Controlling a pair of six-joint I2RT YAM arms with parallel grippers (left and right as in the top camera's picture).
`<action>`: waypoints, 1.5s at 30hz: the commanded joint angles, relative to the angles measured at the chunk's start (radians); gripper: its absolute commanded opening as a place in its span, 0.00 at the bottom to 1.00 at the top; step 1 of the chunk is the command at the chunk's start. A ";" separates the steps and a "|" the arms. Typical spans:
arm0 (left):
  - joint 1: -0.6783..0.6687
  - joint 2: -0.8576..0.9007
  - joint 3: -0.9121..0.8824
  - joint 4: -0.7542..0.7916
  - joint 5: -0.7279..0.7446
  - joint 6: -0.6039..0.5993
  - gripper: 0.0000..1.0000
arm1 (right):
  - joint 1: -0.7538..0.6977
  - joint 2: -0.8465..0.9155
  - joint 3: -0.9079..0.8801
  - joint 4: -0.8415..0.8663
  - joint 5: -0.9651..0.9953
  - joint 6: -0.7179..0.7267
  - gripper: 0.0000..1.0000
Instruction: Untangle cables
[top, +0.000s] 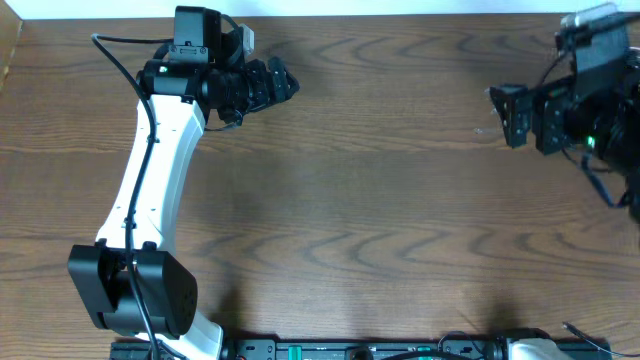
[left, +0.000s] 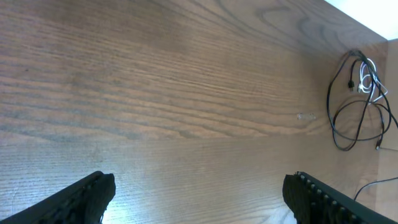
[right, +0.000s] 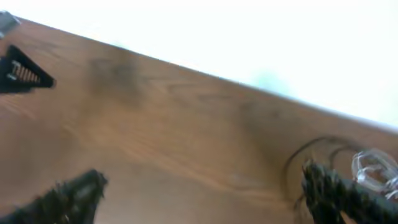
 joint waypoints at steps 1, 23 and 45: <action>0.002 -0.015 -0.010 0.000 -0.012 0.003 0.92 | -0.015 -0.106 -0.218 0.129 0.007 -0.109 0.99; 0.002 -0.015 -0.010 0.000 -0.012 0.003 0.92 | -0.051 -1.012 -1.629 1.116 0.005 -0.116 0.99; 0.002 -0.015 -0.010 0.000 -0.012 0.003 0.91 | -0.048 -1.217 -1.756 0.993 0.003 -0.101 0.99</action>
